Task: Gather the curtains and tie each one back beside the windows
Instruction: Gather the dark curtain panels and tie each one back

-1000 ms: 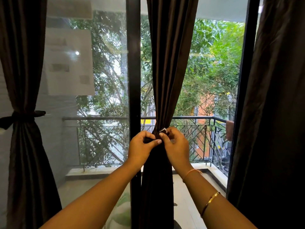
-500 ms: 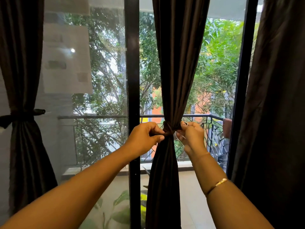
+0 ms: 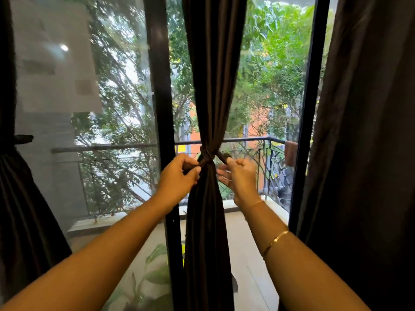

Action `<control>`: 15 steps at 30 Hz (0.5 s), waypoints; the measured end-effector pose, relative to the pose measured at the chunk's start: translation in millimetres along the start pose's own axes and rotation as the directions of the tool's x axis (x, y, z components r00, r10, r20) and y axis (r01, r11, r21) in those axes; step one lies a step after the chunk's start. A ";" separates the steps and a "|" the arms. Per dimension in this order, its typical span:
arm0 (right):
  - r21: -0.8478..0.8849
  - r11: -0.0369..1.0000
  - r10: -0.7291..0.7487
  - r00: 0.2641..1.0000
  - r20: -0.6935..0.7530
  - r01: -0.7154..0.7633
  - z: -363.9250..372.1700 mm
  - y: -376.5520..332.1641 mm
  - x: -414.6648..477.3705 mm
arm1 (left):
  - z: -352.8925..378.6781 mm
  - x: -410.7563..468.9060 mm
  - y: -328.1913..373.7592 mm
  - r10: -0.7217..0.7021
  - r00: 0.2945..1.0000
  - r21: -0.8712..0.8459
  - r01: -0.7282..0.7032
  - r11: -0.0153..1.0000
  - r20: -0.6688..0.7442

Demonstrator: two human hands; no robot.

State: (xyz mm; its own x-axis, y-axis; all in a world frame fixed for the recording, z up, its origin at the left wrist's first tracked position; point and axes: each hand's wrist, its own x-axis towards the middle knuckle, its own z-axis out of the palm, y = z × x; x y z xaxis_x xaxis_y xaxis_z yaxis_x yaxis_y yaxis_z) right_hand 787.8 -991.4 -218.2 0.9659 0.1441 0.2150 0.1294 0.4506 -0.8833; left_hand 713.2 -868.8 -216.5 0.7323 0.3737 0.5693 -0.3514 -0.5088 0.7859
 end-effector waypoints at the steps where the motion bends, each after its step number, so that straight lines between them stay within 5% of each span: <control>1: -0.031 1.000 0.002 1.000 0.009 -0.002 -1.2 5.0 -3.6 | 8.1 -1.4 -4.0 -0.019 1.000 -0.010 0.019 1.000 -0.024; 5: -0.185 0.982 -0.026 0.998 0.057 0.036 -3.7 26.3 -18.2 | 46.0 -12.7 -15.5 -0.024 0.999 0.114 0.028 0.993 -0.038; 9: -0.278 0.959 -0.034 0.995 0.090 0.058 -24.7 33.3 -20.6 | 80.5 -26.9 -27.0 -0.058 0.997 0.042 0.060 0.997 -0.048; 15: -0.429 0.901 -0.059 0.997 0.039 0.070 -80.6 28.1 -10.3 | 138.7 -37.5 -33.1 -0.092 0.989 -0.004 0.093 0.996 0.114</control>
State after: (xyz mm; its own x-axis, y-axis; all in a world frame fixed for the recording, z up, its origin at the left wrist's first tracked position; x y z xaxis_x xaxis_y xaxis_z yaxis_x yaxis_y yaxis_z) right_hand 799.5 -1051.2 -278.8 0.9471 0.1514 0.2828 0.2803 0.0383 -0.9592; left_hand 778.3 -973.5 -297.3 0.8234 0.3278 0.4633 -0.2840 -0.4689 0.8364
